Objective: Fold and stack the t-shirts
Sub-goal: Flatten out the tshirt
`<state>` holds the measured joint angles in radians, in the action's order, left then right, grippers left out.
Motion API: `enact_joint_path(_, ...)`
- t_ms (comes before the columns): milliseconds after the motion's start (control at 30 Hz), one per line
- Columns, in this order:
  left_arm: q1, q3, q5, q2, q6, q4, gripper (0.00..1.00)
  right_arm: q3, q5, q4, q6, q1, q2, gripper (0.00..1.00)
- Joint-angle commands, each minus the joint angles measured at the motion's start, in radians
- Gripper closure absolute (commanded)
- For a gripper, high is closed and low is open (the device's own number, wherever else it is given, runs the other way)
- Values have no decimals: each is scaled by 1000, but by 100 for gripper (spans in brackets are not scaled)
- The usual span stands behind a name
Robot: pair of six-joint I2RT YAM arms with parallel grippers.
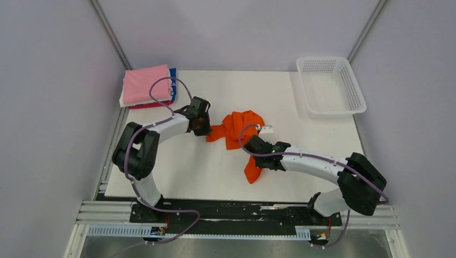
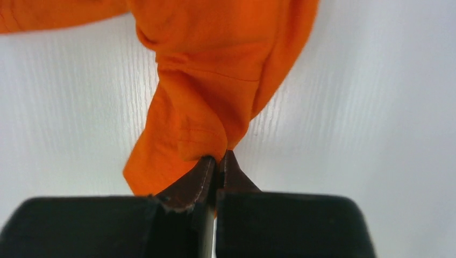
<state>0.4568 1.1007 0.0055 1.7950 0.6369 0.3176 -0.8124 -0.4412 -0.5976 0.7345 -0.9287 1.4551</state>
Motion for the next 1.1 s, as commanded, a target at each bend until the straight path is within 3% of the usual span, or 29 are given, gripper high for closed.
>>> enact_joint_path(0, 3, -17, -94, -174, -35, 27, 100, -17, -84, 8, 25, 71, -174, 100)
enact_joint_path(200, 3, -30, -204, -438, -78, 27, 100, -12, 96, 133, -161, 331, -387, 100)
enact_joint_path(433, 2, 124, -407, -636, -150, 97, 100, -181, 251, 175, -300, 588, -517, 100)
enact_joint_path(833, 3, 193, -534, -950, -288, 6, 100, -393, 170, 216, -480, 617, -690, 100)
enact_joint_path(1067, 2, 294, -463, -1065, -350, -36, 100, -488, 286, 290, -552, 616, -846, 100)
